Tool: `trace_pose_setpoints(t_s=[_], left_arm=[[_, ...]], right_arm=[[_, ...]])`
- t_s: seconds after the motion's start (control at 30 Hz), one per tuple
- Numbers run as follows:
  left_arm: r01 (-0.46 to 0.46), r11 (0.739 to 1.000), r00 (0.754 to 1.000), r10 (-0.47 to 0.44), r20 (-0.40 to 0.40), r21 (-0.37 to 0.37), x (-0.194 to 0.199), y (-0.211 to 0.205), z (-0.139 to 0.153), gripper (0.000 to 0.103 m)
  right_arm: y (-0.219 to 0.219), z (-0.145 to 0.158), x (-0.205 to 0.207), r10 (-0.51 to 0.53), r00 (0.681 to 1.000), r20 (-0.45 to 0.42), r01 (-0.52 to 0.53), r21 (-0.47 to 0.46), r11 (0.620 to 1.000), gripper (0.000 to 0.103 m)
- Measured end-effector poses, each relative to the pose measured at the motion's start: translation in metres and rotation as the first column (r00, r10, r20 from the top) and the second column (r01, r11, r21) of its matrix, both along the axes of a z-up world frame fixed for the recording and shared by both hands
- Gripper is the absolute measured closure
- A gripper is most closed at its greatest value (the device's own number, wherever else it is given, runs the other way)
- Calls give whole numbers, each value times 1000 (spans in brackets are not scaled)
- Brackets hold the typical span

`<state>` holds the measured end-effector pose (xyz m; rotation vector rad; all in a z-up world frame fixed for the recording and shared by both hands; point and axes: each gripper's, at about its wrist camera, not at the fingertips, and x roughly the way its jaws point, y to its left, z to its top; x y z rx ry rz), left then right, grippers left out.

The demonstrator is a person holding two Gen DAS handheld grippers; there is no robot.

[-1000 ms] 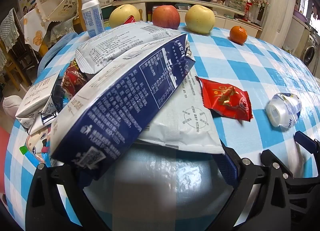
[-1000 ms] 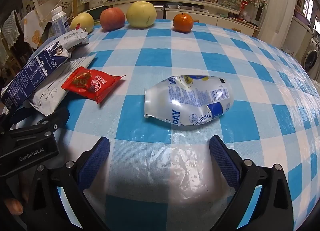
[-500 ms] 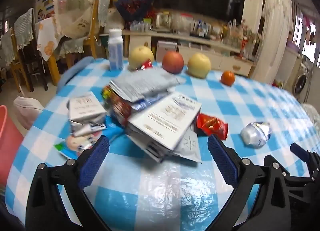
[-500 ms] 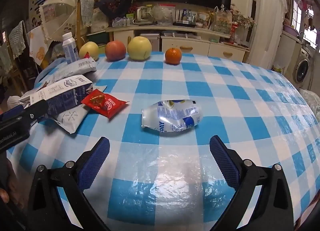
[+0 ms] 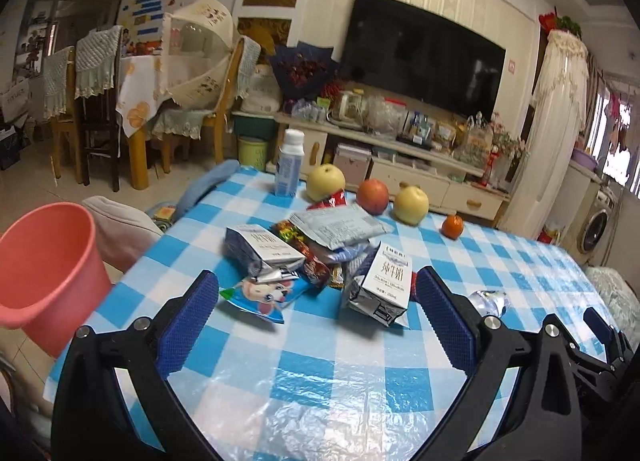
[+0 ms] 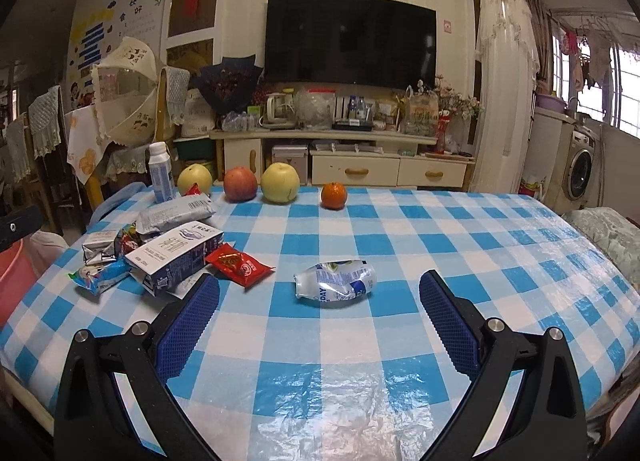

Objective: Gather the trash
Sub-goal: 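Move both tools toward the cluttered table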

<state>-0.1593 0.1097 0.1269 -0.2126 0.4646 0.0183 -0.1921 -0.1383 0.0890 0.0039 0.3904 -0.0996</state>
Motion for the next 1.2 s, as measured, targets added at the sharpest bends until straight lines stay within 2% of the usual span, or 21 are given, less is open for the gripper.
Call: trace_pose_setpoints(t_s=[0.2,0.37,0.87,1.2], left_arm=[[-24,1000,998,24,55,-11,-31,17,13,4],[-52,999,994,53,99,-13,-51,29,20,4],[-63,998,988,58,145,29,-71,36,25,4],[-49,997,991,41,124,65,-64,29,17,4]], right_arm=[[11,14,-27,-4,996,85,7,-30,1000,4],[20,19,-42,-9,994,109,14,-45,999,4],[29,16,-51,-13,994,112,23,-84,996,4],[27,7,-42,-7,997,76,16,-114,993,4]])
